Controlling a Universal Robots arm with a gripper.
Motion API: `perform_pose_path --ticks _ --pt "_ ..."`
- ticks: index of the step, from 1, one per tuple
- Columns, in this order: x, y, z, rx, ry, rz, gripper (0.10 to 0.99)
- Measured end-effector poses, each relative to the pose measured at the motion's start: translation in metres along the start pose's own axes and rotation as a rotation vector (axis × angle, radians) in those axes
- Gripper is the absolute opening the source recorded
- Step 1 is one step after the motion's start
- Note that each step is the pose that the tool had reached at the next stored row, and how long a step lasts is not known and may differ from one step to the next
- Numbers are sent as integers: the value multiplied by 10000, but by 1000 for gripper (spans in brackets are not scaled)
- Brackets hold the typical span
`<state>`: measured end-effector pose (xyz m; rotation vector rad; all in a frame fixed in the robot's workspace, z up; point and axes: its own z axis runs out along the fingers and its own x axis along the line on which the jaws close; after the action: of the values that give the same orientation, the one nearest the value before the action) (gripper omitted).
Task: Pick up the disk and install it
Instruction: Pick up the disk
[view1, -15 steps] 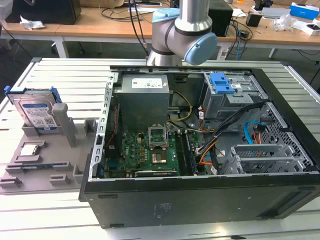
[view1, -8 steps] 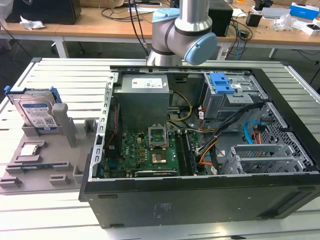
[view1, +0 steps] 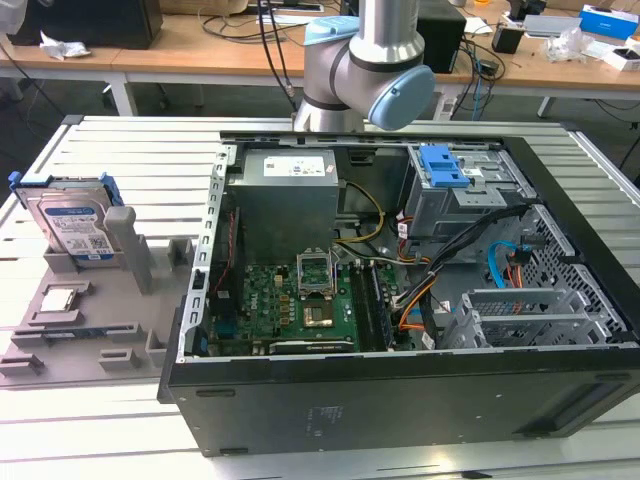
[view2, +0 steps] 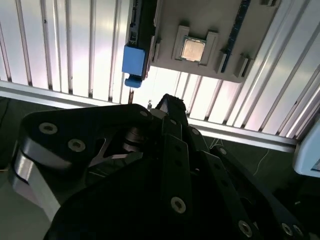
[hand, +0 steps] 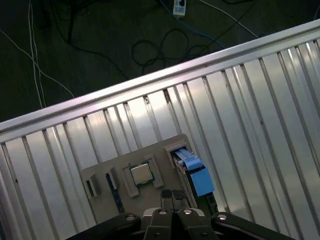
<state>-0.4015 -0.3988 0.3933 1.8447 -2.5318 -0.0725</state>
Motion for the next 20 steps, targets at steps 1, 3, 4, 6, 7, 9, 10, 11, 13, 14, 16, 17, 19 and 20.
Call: perform_pose_path --ticks 1,3,4,6,7,9,10,11,13,14,16,17,19,20 --pt "0 0 0 -3 5 -109 106" --pt "0 0 0 -6 11 -258 106" --pt "0 0 0 -8 15 -364 106" --pt "0 0 0 -11 22 -508 106" --pt "0 0 0 -12 26 -611 106" --pt "0 0 0 -16 33 -782 106" --pt "0 0 0 -18 37 -877 106" --pt "0 0 0 -20 41 -961 106" --pt "0 0 0 -24 48 -1124 106" --pt "0 0 0 -25 51 -1209 106" --pt "0 0 0 -28 57 -1359 106" --pt "0 0 0 -29 60 -1420 106" --pt "0 0 0 -33 66 -1547 106" --pt "0 0 0 -35 70 -1645 106"
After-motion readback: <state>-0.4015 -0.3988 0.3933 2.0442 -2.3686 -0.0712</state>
